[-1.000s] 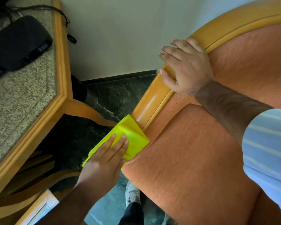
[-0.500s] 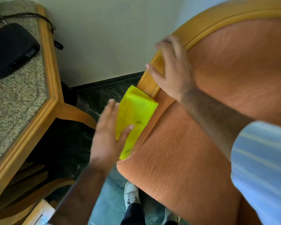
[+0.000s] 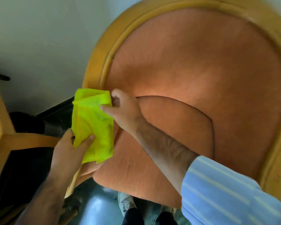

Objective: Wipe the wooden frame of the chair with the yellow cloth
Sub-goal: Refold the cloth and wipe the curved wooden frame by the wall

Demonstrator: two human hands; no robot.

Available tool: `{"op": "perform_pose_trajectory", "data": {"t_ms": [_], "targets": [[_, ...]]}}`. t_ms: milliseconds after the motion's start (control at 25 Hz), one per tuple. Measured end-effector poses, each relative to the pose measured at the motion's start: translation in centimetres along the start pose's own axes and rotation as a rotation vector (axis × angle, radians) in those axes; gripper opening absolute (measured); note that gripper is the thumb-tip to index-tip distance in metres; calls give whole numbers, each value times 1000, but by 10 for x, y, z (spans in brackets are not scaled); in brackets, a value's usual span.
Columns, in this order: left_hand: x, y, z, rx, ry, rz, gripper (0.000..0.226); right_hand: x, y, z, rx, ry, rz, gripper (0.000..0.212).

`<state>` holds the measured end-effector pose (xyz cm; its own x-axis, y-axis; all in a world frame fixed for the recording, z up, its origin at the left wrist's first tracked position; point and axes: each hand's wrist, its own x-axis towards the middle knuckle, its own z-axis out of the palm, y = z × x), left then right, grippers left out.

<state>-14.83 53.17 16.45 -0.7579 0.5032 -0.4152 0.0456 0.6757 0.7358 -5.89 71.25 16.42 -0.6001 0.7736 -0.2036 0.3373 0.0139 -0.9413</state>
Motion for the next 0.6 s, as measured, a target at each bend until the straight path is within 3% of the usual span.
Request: {"op": "perform_pose_trajectory", "data": {"t_ms": [200,280,400,600], "targets": [[-58,57,96,-346,-364,-5,51,-47,-4,-142,-119,174,-2,23],[-94,74,149,-373,-507,-23,58,-82,5,-205,-245,218,-4,24],[-156,90,219,-332,-562,-41,75,-151,33,-276,-375,360,25,23],[-243,95,316,-137,-719,44,35,-268,103,-345,-497,772,274,23]]}}
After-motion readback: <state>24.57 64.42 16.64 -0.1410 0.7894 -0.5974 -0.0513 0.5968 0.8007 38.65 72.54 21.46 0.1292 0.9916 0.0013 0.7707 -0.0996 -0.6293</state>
